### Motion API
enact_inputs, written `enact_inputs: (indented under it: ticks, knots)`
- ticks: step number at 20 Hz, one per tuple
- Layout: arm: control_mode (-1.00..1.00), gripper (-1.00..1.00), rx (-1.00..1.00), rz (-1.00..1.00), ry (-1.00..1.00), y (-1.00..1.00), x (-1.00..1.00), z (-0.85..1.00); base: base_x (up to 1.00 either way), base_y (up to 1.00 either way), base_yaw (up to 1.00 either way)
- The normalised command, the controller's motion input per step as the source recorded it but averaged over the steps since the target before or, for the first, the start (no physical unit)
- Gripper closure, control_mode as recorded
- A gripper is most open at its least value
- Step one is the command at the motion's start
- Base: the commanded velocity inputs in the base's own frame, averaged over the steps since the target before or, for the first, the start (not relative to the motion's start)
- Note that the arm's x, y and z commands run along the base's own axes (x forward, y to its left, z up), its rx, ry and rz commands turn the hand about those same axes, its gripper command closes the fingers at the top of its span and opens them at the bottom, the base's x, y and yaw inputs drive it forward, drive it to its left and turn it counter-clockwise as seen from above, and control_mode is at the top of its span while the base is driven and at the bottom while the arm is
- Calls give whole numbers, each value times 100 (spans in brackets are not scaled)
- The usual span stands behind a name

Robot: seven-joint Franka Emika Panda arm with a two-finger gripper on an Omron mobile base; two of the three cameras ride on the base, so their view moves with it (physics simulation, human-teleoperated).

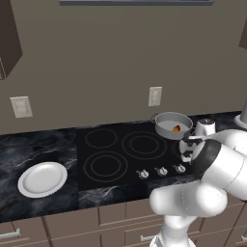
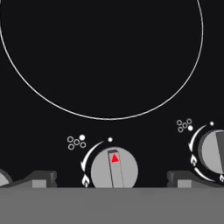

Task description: Retrieve the frozen meat and place it in the pot on a burner. Then turn the burner on.

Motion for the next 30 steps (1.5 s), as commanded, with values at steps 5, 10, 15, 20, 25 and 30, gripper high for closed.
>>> enact_inputs:
  ticks: [5,10,15,20,25,30]
  knots:
    - [-100,-100,0,7,-3,-5,-1,-9,0,0,0]
    - [-100,-100,0,6,0,-9,0,-11,0,0,0]
    - [-100,-100,0,4,0,-1,0,0,0,0,0]
    - [-100,-100,0,5,0,0,0,-8,0,0,0]
    - [-100,-100,2,5,0,2,0,-11,0,0,0]
    - [-100,-100,8,3,0,6,0,-17,0,0,0]
